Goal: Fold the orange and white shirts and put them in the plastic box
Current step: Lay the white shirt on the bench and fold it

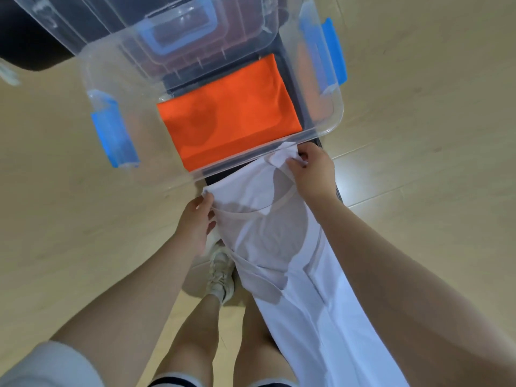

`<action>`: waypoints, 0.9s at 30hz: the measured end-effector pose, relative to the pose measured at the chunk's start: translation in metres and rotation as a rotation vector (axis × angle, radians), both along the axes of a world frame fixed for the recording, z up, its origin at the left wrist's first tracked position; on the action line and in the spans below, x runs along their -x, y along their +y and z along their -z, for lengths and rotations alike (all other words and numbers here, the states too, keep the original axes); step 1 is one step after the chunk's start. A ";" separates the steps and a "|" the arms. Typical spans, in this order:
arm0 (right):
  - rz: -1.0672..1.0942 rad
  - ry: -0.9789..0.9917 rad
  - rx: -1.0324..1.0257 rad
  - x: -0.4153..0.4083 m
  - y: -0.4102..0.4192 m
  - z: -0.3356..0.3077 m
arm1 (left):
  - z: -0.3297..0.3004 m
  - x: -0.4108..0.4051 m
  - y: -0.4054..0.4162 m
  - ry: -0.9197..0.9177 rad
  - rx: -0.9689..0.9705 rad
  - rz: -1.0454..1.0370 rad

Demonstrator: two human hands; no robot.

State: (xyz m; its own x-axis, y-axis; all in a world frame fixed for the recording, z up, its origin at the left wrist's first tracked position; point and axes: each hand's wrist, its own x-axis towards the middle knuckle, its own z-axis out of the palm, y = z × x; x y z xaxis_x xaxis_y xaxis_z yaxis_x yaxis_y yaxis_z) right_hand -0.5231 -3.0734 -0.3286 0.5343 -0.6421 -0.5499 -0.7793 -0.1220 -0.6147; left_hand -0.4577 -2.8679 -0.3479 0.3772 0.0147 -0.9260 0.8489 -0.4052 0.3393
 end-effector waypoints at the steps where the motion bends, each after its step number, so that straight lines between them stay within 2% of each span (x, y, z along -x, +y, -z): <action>1: 0.005 -0.012 0.018 0.002 0.001 -0.001 | 0.001 -0.003 0.000 0.042 0.064 -0.025; 5: 0.000 -0.042 0.039 0.009 0.004 -0.007 | 0.006 -0.010 0.015 0.202 0.134 0.109; 8: 0.017 -0.016 0.030 0.015 0.006 -0.008 | 0.006 -0.012 0.022 0.277 0.189 0.051; 13: 0.018 -0.014 0.073 0.015 0.011 -0.017 | -0.005 -0.009 0.017 0.209 0.176 -0.255; 16: 0.028 -0.014 0.081 0.012 0.019 -0.023 | -0.017 -0.010 0.022 0.182 0.191 -0.324; 19: 0.049 -0.030 0.125 0.007 0.024 -0.026 | -0.029 -0.015 0.021 0.099 0.250 -0.320; 21: 0.061 -0.041 0.159 0.004 0.025 -0.029 | -0.038 -0.016 0.017 0.040 0.221 -0.306; 24: 0.074 -0.037 0.194 0.003 0.024 -0.030 | -0.046 -0.013 0.014 -0.091 0.091 -0.195; 25: 0.069 -0.032 0.207 0.004 0.023 -0.029 | -0.046 -0.012 0.015 -0.206 0.003 -0.082; 27: 0.041 -0.026 0.231 0.006 0.021 -0.029 | -0.044 -0.009 0.019 -0.495 -0.207 0.294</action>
